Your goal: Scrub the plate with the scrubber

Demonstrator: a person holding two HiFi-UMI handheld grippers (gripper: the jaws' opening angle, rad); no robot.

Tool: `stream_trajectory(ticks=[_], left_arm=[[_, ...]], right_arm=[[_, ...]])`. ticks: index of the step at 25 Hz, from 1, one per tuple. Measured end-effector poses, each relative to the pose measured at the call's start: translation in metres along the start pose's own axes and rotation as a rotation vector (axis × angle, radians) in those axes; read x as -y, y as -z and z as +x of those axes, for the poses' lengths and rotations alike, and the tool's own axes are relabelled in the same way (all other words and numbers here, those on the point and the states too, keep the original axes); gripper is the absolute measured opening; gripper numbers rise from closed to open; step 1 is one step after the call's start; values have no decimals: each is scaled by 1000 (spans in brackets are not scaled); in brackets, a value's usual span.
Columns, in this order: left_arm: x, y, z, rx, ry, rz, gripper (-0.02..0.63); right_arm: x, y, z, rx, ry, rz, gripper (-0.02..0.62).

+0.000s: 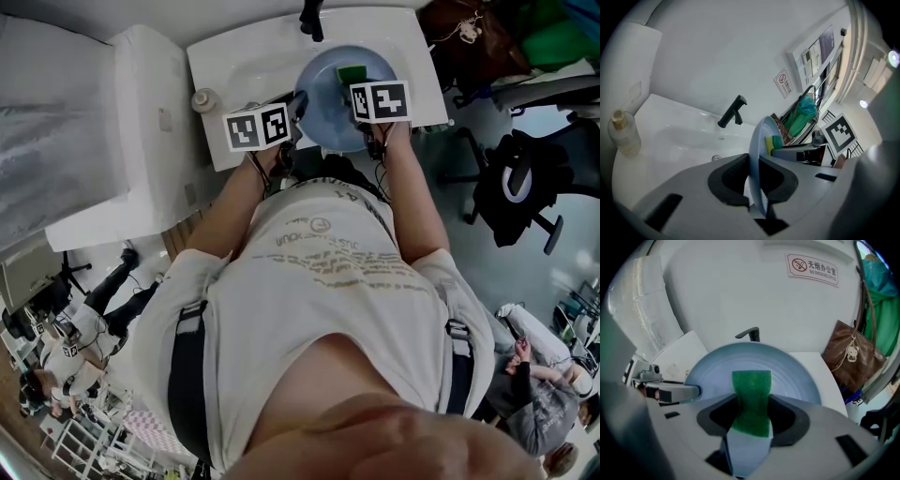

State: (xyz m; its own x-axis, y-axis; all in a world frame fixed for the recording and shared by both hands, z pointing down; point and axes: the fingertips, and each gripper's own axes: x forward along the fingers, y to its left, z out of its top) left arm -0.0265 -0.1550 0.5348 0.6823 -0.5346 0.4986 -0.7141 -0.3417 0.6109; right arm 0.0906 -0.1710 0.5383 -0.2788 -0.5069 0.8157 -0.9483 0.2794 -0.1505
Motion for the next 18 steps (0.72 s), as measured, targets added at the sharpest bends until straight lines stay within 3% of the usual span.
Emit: stream_trajectory(ticks=[9,13,18], left_arm=[[-9,-6,0,23,-17,-63,44],[-13,-7,2,32,-32,-90,43],[-16,-6,4,26,-38,-112,44]], right_arm=[[29,21,-4,-19,42,59,206],[12,36,1,-40,11,39,206],[-30,45,7,-51,-65,-62,206]])
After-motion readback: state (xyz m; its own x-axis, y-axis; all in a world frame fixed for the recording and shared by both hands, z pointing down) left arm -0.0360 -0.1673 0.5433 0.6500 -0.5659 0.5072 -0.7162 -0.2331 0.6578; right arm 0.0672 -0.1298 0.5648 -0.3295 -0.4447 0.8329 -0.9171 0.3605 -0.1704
